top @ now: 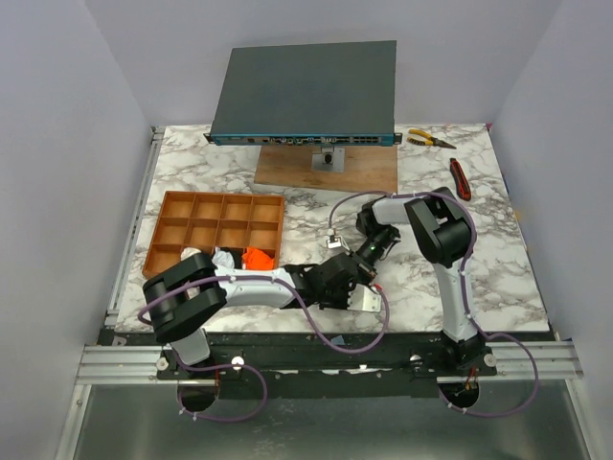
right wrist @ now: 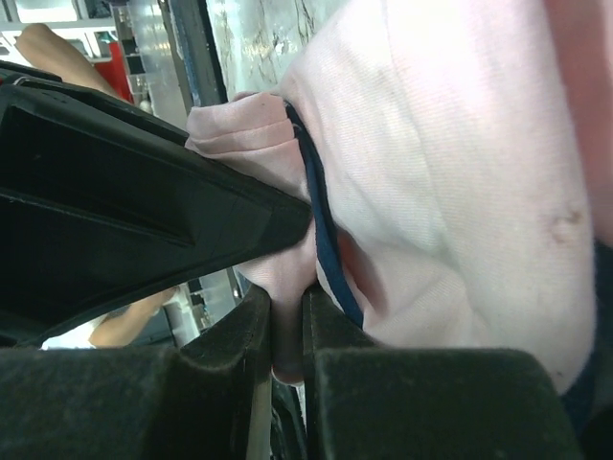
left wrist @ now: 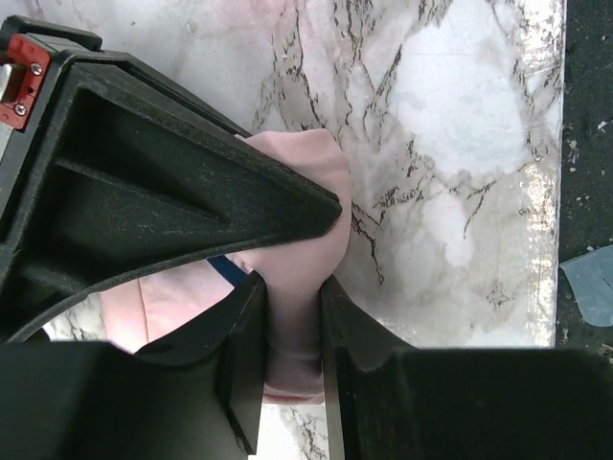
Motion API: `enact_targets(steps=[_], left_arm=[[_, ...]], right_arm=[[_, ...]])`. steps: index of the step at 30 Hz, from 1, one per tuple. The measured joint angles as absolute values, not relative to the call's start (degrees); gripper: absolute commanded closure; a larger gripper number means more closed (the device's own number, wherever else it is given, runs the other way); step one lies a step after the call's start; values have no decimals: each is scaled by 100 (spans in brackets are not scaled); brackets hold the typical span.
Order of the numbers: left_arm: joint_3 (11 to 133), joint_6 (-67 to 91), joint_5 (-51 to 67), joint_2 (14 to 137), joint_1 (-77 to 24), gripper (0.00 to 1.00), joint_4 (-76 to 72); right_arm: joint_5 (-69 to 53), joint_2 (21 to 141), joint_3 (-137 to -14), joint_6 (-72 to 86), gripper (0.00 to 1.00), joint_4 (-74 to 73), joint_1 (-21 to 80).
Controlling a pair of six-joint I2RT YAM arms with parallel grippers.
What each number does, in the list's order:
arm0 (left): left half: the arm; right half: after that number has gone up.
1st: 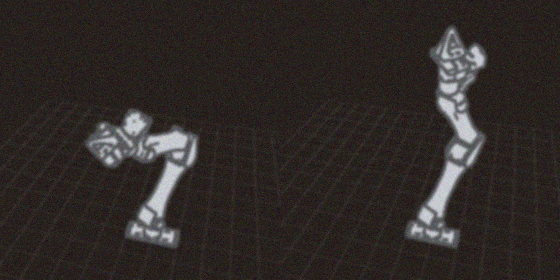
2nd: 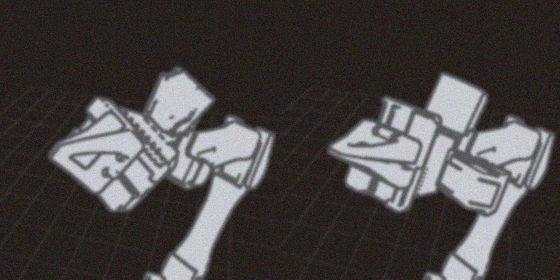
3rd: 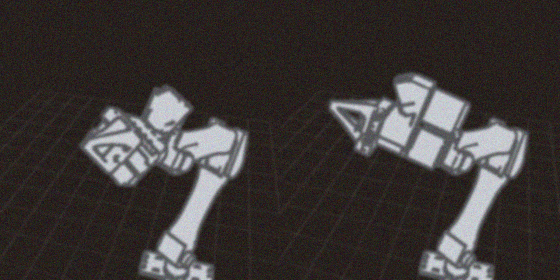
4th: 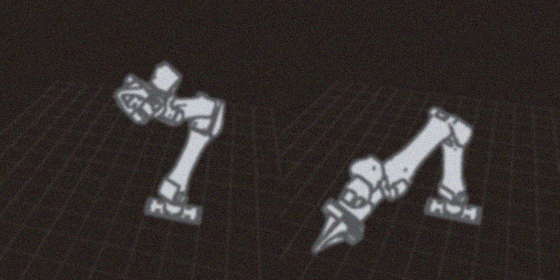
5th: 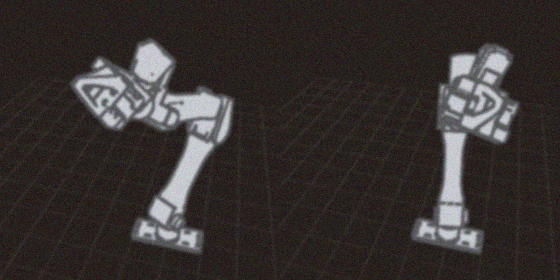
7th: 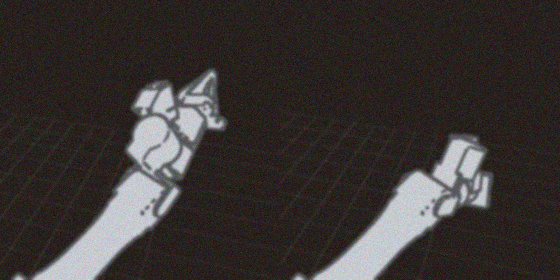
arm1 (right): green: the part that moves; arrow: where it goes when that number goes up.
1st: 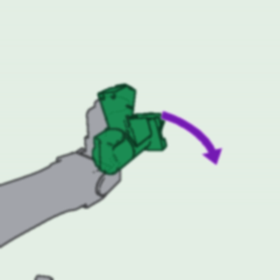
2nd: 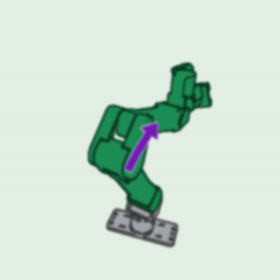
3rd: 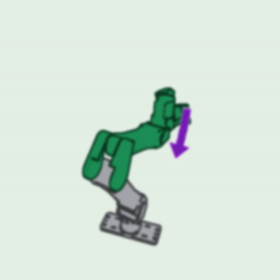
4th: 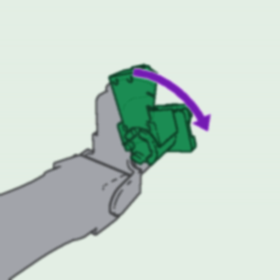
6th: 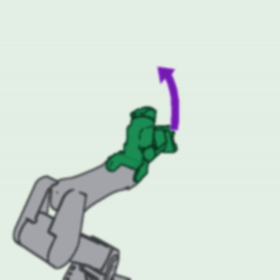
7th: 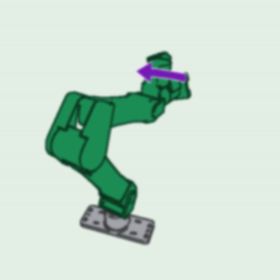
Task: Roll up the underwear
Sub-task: Roll the underwear to the center of the board.
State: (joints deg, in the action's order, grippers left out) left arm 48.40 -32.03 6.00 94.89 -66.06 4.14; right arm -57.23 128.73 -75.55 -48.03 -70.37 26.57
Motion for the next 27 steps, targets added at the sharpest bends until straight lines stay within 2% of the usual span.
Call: enact_targets(steps=[3, 6, 15, 27], left_arm=[[4897, -3131, 707, 9520, -6558, 100, 449], [4991, -2998, 932, 9559, -6447, 100, 539], [5312, -2493, 1739, 9762, -6014, 100, 797], [5459, -2038, 2412, 9948, -5629, 100, 755]], right_arm=[[-5732, 12829, -7467, -4650, 64, -6954, 2604], [-5811, 12648, -7275, -4423, 57, -6847, 2486], [-5728, 11887, -6602, -3900, 55, -6014, 2132], [-5043, 10711, -5935, -3168, 52, -4617, 2058]])
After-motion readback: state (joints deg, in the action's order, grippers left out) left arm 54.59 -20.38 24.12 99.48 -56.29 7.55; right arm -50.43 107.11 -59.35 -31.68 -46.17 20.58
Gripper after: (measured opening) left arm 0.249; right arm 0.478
